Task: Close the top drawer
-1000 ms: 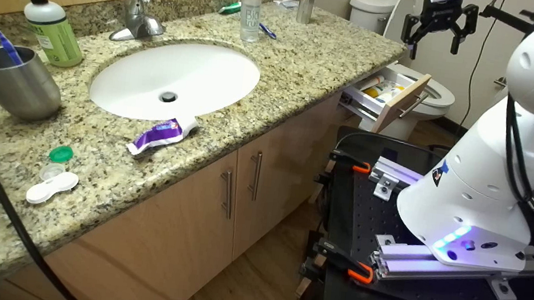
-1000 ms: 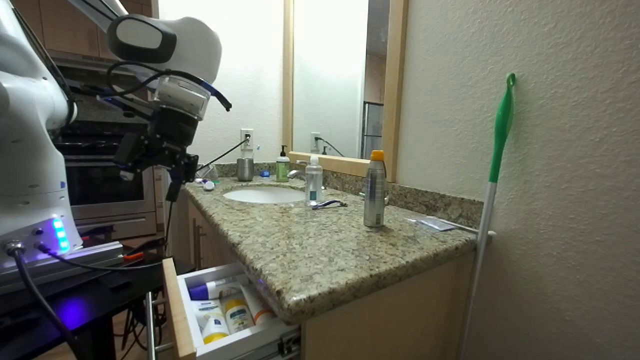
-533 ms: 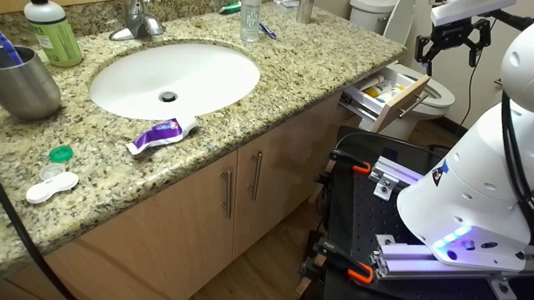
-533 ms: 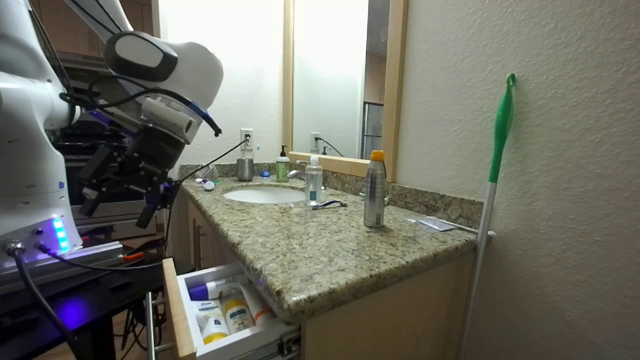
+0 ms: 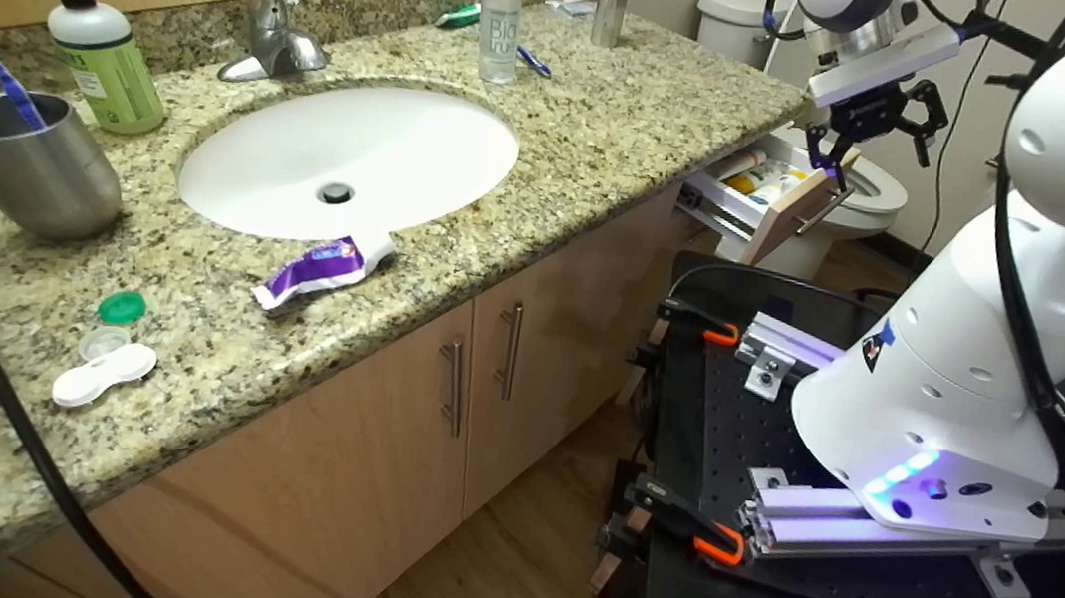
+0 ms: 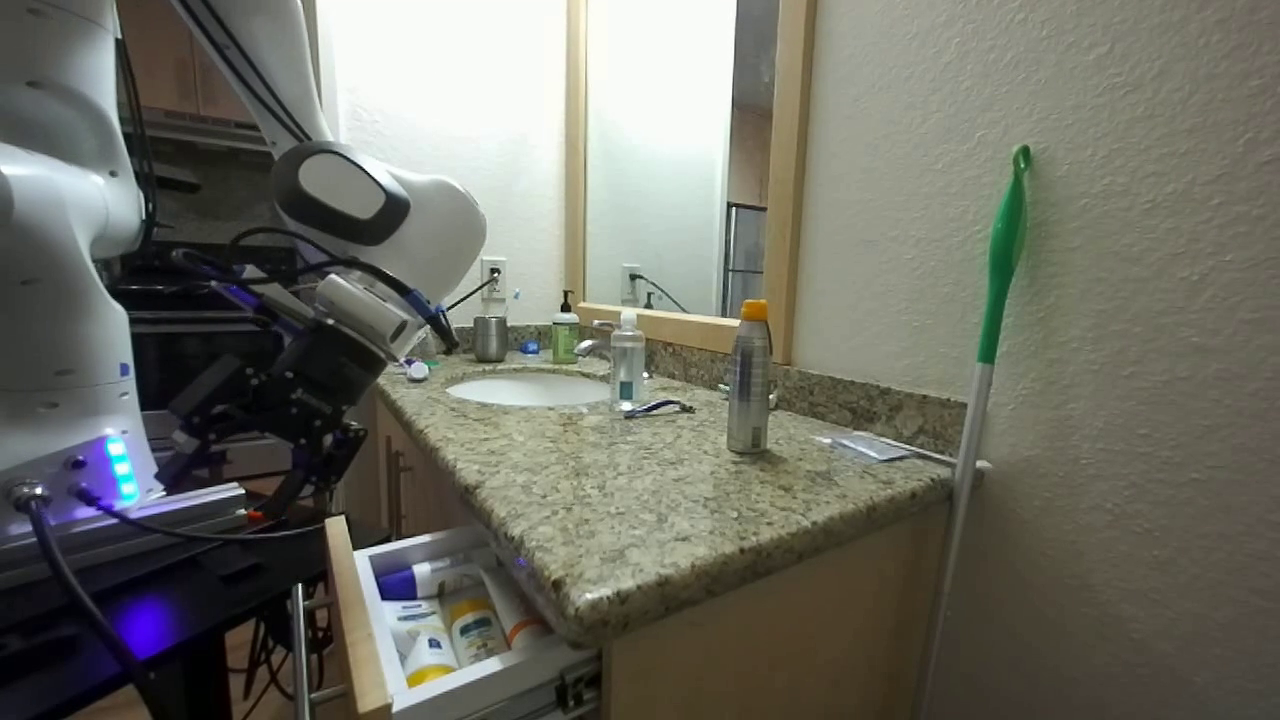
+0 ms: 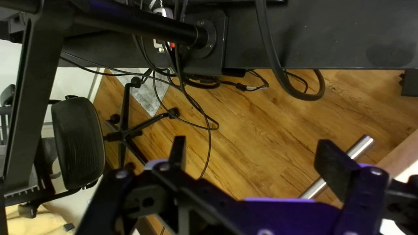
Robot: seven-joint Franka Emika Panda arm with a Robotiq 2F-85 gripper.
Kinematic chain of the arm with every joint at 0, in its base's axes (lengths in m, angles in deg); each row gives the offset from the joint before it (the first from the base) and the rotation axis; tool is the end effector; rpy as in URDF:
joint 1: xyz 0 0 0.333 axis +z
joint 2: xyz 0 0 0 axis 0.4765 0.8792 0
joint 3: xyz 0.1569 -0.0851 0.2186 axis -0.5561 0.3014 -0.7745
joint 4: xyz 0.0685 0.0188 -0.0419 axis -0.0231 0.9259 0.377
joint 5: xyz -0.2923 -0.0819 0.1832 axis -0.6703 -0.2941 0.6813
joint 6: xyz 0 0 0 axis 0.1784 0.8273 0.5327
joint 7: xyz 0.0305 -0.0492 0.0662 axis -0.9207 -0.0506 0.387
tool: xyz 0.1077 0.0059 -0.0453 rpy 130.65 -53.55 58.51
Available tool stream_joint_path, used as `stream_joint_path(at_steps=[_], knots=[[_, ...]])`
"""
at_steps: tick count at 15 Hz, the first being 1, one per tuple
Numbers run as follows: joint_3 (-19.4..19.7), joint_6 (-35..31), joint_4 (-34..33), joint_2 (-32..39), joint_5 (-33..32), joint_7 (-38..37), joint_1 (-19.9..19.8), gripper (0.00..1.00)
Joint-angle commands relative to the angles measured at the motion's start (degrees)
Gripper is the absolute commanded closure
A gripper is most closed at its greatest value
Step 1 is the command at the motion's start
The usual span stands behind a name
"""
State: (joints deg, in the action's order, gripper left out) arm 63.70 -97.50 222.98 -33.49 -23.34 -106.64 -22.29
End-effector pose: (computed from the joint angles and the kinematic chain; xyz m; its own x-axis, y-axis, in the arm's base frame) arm 0.0436 -0.3718 0.2020 -0.0621 -0.9806 -0.1859 -0.7888 -0.0659 0.6111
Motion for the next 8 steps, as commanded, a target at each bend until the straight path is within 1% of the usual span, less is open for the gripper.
stream_joint_path(at_steps=[1,3,5,6,7,8], knots=[[1.28,-0.05,-0.52,0.99,0.28,-0.13,1.56,0.0],[1.32,-0.05,-0.91,1.46,0.3,-0.18,1.64,0.0],[0.39,-2.67,0.19,0.91,5.46,-0.75,2.13,0.0],[0.66,-6.6,2.06,0.5,7.02,-2.09,2.37,0.0],[0.93,-9.47,3.28,0.68,7.62,-2.79,3.01,0.0],[1.44,-13.88,5.35,0.75,7.61,-4.39,3.47,0.0]])
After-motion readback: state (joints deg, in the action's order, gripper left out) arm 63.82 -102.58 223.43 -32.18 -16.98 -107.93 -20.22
